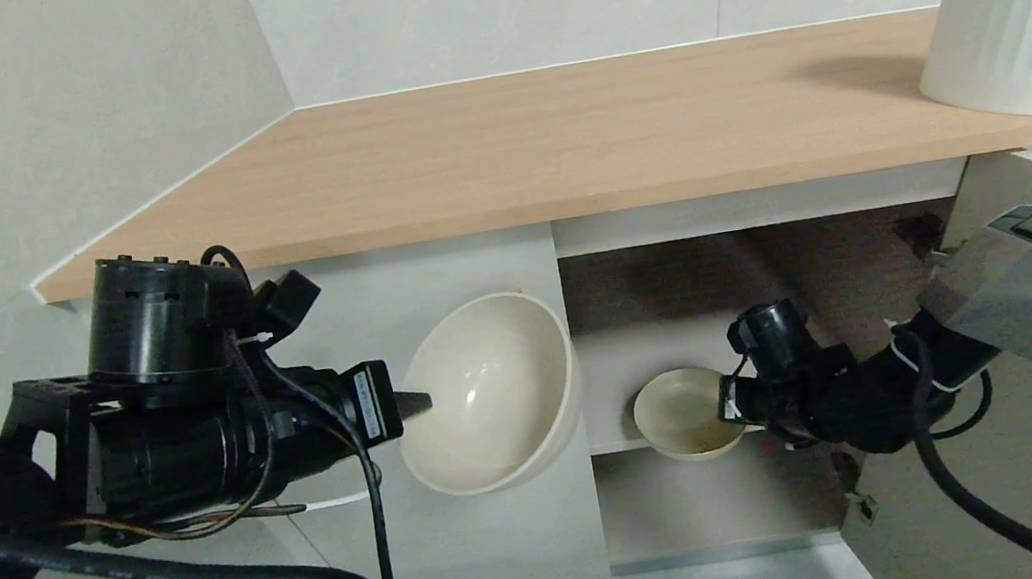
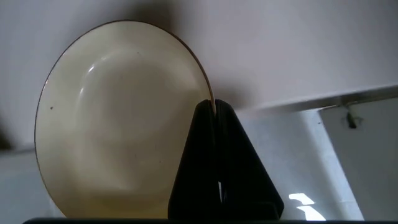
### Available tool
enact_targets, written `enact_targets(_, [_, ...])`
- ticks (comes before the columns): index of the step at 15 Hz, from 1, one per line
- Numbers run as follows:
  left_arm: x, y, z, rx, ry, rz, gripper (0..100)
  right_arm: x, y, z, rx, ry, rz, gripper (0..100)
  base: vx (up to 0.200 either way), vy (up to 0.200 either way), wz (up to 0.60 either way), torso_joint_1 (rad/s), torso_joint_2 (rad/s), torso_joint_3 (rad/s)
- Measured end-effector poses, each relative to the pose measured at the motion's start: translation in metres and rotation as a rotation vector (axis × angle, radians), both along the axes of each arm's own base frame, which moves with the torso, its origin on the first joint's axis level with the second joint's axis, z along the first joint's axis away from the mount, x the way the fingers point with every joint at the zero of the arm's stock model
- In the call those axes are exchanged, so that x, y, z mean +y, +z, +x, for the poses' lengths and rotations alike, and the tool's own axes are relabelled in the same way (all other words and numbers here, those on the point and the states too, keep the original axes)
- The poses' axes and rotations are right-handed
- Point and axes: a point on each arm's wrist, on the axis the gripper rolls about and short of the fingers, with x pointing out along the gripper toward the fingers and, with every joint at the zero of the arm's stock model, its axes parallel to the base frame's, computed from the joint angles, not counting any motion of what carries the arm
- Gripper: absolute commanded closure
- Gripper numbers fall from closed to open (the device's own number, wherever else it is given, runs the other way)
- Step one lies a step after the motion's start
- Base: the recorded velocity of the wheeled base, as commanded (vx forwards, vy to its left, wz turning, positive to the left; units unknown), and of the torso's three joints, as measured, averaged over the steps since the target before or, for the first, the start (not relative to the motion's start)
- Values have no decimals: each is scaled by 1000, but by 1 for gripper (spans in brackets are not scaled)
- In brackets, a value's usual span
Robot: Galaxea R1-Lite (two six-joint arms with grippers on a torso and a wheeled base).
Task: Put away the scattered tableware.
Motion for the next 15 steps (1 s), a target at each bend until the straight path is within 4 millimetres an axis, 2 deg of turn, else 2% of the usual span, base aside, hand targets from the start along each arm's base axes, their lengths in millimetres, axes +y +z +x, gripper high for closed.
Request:
enact_targets(5, [-4,-6,2,17,-6,12,100,-8,-16,22,-11,-66,-19,100,0,0,0,0,0,0])
enact_targets(11, [-4,-7,3,20,-4,15,100,-10,-22,45,-44,-99,-23,100,0,0,0,0,0,0])
enact_targets(15, [-4,-7,3,20,-4,15,100,-10,-25,53,-53,-103,-24,100,0,0,0,0,0,0])
